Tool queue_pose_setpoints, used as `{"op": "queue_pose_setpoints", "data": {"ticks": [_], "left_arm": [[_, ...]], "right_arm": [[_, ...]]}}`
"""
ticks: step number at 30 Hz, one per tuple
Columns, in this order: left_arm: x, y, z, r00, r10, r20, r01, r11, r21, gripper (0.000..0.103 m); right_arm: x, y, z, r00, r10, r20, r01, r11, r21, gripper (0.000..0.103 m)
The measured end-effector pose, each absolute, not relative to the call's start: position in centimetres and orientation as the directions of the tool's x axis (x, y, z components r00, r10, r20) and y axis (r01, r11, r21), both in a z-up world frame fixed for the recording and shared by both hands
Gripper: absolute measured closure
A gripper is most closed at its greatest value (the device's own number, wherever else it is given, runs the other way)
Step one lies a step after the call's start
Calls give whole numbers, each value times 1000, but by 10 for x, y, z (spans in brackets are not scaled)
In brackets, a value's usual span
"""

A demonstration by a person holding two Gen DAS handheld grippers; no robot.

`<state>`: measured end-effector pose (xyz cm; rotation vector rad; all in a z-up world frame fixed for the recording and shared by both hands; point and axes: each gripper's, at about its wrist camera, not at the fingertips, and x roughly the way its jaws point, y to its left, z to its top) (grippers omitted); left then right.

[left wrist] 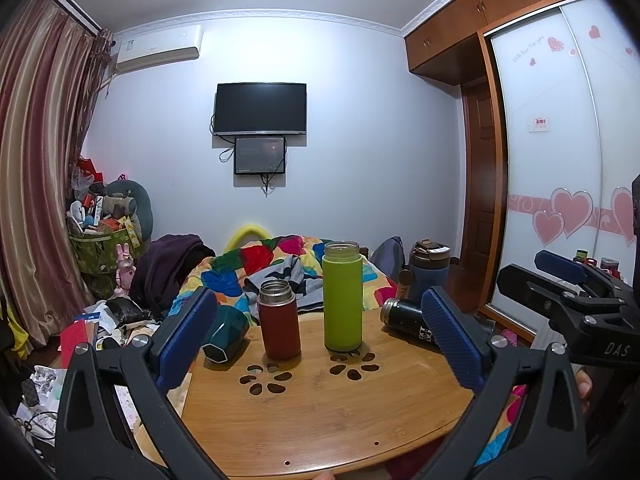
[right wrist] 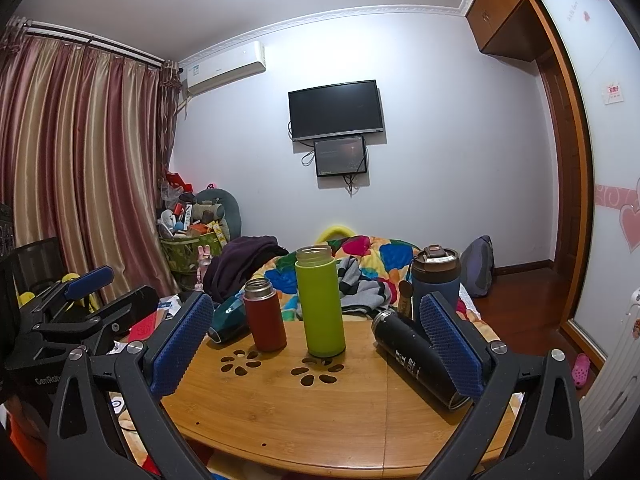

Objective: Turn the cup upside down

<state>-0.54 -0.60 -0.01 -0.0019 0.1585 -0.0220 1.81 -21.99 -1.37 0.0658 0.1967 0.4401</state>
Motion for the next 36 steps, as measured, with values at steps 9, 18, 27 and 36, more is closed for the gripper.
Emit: {"op": "queue_pose_setpoints", "data": {"ticks": [9, 18, 27, 36], "left_arm": [[-7, -8, -2, 988, -21, -153, 23, 1000, 6, 0], [-7, -8, -2, 987, -33, -159, 32, 999, -3, 0], [-8, -10, -2, 987, -35, -156, 36, 999, 1, 0], [-7, -11, -2, 986, -36, -161, 36, 999, -2, 0]], "right_arm": [[17, -219, -15, 884, 434, -175, -421, 901, 108, 0], [18, -217, -17, 880, 439, -179, -426, 898, 110, 0], [17, -217, -14, 879, 441, -180, -428, 897, 108, 0], [18, -216, -15, 879, 441, -183, -427, 898, 111, 0]]}}
